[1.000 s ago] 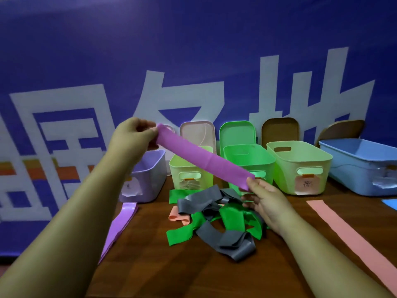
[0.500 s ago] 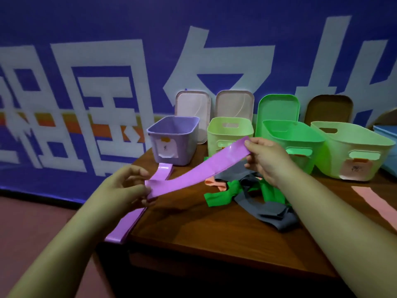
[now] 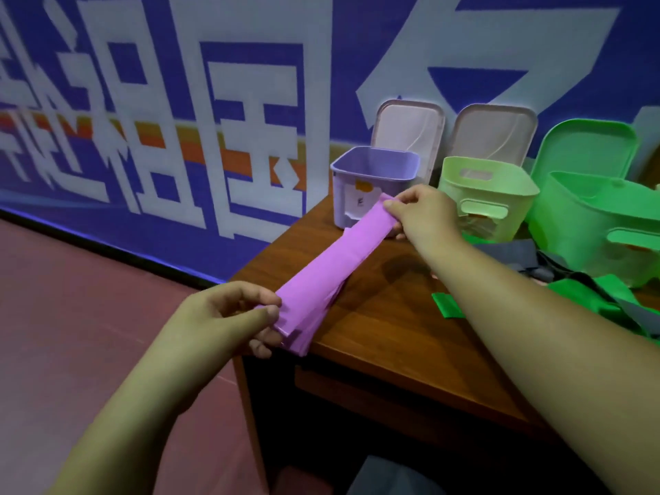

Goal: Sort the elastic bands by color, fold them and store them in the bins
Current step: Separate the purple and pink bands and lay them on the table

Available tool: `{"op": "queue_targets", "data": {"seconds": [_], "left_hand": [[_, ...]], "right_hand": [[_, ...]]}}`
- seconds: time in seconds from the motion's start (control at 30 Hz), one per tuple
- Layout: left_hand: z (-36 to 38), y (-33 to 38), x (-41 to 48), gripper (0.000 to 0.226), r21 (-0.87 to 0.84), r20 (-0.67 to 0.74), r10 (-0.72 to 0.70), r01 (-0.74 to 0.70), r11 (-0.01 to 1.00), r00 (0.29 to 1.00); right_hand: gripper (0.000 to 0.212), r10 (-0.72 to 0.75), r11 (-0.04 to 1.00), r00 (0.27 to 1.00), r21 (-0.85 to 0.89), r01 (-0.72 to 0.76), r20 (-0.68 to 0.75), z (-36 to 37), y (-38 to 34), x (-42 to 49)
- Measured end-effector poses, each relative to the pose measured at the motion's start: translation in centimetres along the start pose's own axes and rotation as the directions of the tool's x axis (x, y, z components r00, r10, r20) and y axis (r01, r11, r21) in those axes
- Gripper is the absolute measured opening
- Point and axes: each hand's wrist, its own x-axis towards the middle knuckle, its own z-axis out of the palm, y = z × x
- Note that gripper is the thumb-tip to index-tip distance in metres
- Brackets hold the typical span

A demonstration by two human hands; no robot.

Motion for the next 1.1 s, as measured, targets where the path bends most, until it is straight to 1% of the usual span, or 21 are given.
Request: {"op": "queue_targets", "data": {"seconds": [0.07, 0.17, 0.23, 0.37, 0.5, 0.57, 0.7, 0.97, 1.1], "left_hand": [[-0.5, -0.7, -0.1, 0.007, 0.032, 0.013, -0.012, 0.012, 0.999, 1.0], [-1.1, -1.8, 0.0, 0.007, 0.099, 0.048, 0.006, -0.011, 0.995, 0.999], [-1.4, -2.4, 0.1, 0.007, 0.098, 0.049, 0.005, -0.01, 0.995, 0.999], [-1.6, -3.1, 0.3, 0.008, 0.087, 0.065, -0.016, 0.01, 0.996, 0.998], [-1.9, -3.5, 0.4, 0.005, 0.11, 0.094, -0.01, -0.001, 0.994, 0.996], [-1.9, -3.7, 0.3, 0.005, 0.083, 0.099, -0.009, 0.001, 0.997, 0.995], [-1.7, -3.9, 0.4, 0.006, 0.039, 0.098, 0.005, -0.009, 0.999, 0.995], [-1.6, -3.9, 0.3, 0.008, 0.079, 0.1, 0.047, -0.055, 0.995, 0.994], [-1.5, -4.0, 0.4, 0.009, 0.05, 0.073, 0.038, -0.042, 0.998, 0.997]], "right_hand": [[0.015, -0.011, 0.998, 1.0, -0.06, 0.011, 0.002, 1.7, -0.2, -0.2], [0.019, -0.058, 0.987, 0.998, -0.146, 0.062, 0.032, 3.9, 0.3, -0.5], [0.02, -0.09, 0.975, 0.995, -0.2, 0.098, 0.049, 4.8, 0.4, -1.0], [0.015, -0.132, 0.935, 0.987, -0.319, 0.154, 0.089, 6.1, 1.6, -1.1], [0.019, -0.153, 0.925, 0.981, -0.333, 0.184, 0.118, 6.9, 2.4, -1.5], [0.021, -0.16, 0.922, 0.979, -0.335, 0.194, 0.125, 7.3, 2.7, -1.6], [0.022, -0.15, 0.919, 0.982, -0.352, 0.18, 0.11, 7.7, 3.0, -1.5], [0.022, -0.142, 0.903, 0.985, -0.396, 0.169, 0.097, 7.8, 3.0, -1.4], [0.022, -0.141, 0.894, 0.986, -0.416, 0.167, 0.093, 8.0, 3.3, -1.2]]}}
